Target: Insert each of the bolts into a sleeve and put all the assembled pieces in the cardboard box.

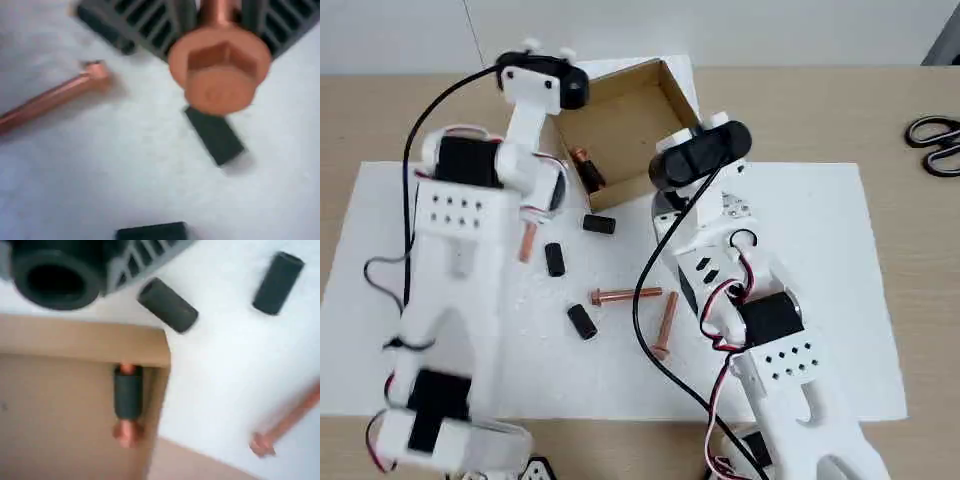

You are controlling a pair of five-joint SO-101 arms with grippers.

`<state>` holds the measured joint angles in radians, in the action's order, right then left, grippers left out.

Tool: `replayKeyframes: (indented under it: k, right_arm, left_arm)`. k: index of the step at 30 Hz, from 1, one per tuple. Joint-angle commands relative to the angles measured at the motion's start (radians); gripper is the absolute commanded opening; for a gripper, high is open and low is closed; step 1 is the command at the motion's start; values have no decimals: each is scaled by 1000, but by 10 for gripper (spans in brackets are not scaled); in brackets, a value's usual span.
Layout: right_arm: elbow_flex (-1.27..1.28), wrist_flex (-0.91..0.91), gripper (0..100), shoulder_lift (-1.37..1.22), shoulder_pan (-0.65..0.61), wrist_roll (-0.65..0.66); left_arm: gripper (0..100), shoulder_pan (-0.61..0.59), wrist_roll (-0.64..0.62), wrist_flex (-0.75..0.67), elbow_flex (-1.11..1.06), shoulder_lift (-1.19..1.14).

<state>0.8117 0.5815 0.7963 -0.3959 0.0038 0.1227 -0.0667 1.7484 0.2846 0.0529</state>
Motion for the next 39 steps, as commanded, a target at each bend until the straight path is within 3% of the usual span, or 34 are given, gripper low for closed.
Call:
replayKeyframes:
  k: [1, 7, 16, 23, 26, 32, 39]
  right_arm:
    - [31, -113, 4, 2, -21, 6]
    - [242, -245, 4, 119, -22, 11]
    - [575, -286, 4, 673, 28, 18]
    - [802, -243, 4, 1020, -4, 241]
    - [870, -249, 4, 1017, -82, 331]
    - [872, -237, 4, 1000, -159, 341]
    - [873, -168, 4, 1004, -133, 342]
  left_arm:
    - [6, 71, -265, 5, -81, 190]
    - [6, 106, -358, 3, -159, 348]
    - [6, 106, -358, -3, -180, 336]
    - [6, 114, -356, -71, -180, 256]
    - [6, 114, -361, -158, -179, 235]
    - [6, 114, -471, -371, -180, 288]
    - [6, 121, -574, -288, -193, 509]
